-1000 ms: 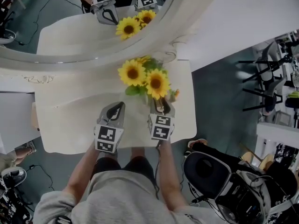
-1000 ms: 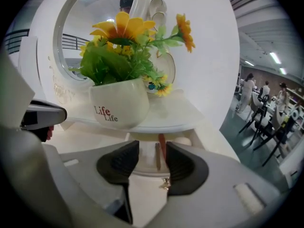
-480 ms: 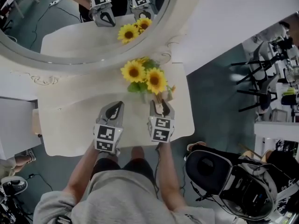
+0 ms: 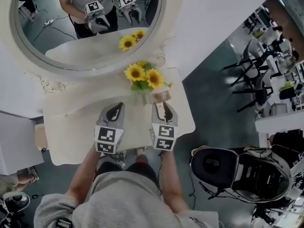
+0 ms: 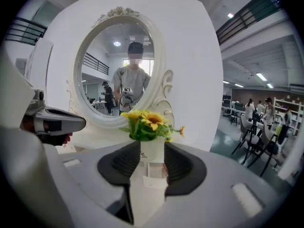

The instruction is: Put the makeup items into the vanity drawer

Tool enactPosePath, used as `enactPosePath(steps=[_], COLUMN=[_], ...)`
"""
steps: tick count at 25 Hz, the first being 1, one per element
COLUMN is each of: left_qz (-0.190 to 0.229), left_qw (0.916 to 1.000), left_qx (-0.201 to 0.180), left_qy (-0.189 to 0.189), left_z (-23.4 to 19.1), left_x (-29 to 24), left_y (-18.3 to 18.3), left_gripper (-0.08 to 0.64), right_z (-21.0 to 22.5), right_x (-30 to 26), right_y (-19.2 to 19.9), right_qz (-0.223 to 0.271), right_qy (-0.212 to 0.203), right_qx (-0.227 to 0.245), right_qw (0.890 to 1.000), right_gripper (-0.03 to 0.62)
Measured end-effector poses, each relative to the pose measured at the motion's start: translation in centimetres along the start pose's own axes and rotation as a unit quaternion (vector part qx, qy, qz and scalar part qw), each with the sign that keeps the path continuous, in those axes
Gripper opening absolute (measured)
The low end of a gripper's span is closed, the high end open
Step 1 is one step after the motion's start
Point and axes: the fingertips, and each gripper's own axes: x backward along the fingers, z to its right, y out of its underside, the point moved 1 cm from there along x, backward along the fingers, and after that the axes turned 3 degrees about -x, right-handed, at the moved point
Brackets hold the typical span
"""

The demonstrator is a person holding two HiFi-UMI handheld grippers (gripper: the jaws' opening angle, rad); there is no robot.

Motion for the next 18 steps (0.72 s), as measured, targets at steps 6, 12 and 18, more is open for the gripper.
enactPosePath(steps=[6,12,18], left_qz=[0.026,0.039,0.047], left_qw=[0.9996,0.9991,0.9988], left_qx=[-0.010,-0.014,-0.017], left_qy=[0.005,0.005,0.003], left_z=[-0.4,-1.3,-2.1], left_x=[2.6,5.7,8.0], left_y=[-1.0,-1.0,-0.7], left_gripper=[0.011,0.011,0.011], right_z=[-2.5,-6.3,-8.7], right_x=[3.4,6.1,7.7], right_y=[-1.6,-2.7,-2.7], right_qz=[0.041,0.075,0.090], right_qy=[0.008,-0.002,-0.004], right_qx=[0.016,0.033,0.041], right_qw=[0.999,0.997,0.995], right_gripper=[0.113,0.075,0.025])
